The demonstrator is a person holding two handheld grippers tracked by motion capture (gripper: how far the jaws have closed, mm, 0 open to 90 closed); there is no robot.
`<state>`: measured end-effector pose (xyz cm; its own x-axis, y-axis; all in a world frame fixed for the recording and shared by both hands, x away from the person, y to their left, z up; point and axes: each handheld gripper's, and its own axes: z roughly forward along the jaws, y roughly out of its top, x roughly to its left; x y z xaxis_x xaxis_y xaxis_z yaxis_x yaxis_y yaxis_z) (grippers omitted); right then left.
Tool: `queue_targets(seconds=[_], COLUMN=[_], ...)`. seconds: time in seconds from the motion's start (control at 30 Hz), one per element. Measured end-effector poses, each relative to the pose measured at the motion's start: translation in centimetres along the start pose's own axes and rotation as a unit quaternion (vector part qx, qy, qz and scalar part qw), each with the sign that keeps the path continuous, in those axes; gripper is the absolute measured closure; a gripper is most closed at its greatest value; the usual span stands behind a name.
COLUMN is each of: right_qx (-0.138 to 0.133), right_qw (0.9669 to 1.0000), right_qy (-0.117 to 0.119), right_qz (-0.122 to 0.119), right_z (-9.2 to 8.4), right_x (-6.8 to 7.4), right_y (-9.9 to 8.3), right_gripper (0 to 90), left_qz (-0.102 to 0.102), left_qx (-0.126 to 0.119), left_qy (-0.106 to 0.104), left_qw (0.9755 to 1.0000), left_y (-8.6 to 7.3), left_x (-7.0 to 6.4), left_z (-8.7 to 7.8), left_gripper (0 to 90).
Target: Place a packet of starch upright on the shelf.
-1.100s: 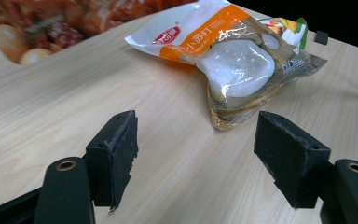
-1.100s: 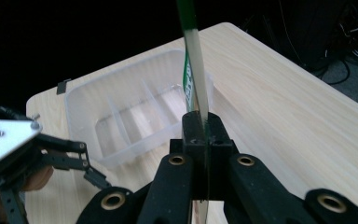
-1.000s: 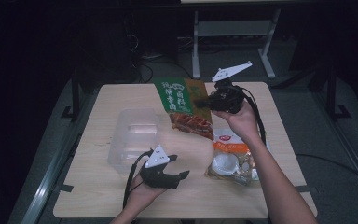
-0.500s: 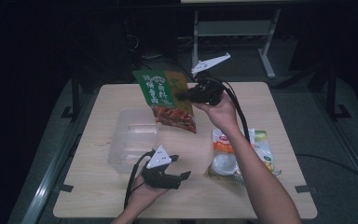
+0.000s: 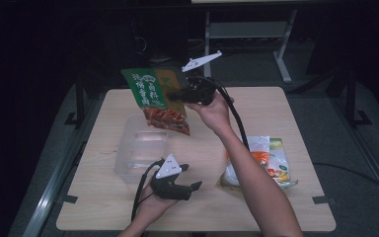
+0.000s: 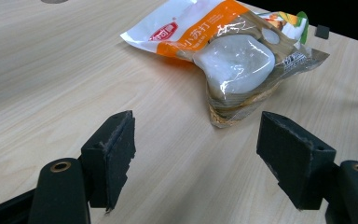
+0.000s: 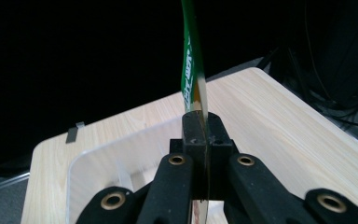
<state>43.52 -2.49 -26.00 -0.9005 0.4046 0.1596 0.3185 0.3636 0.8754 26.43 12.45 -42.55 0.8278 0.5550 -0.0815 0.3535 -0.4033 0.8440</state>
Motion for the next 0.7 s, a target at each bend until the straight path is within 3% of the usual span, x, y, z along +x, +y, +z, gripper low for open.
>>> queue_targets(seconds=[0.2,0.27,0.7], right_qx=[-0.002,-0.005,-0.014], right_qw=[1.0000,0.9999,0.9993], right_qy=[0.006,0.010,0.030], right_qz=[-0.003,0.006,0.018], right_z=[2.0,2.6,6.5], right_x=[-0.1,-0.1,-0.8], right_y=[0.5,0.6,-0.4], right_gripper=[89.8,89.8,89.8], left_qz=[0.001,0.001,0.002], left_qx=[-0.003,-0.004,-0.002], left_qy=[-0.001,-0.001,0.001], left_qw=[1.0000,1.0000,1.0000], left_y=[-0.1,-0.1,-0.2], left_x=[0.0,0.0,0.1], left_z=[0.0,0.0,-0.1], left_gripper=[27.1,27.0,26.6])
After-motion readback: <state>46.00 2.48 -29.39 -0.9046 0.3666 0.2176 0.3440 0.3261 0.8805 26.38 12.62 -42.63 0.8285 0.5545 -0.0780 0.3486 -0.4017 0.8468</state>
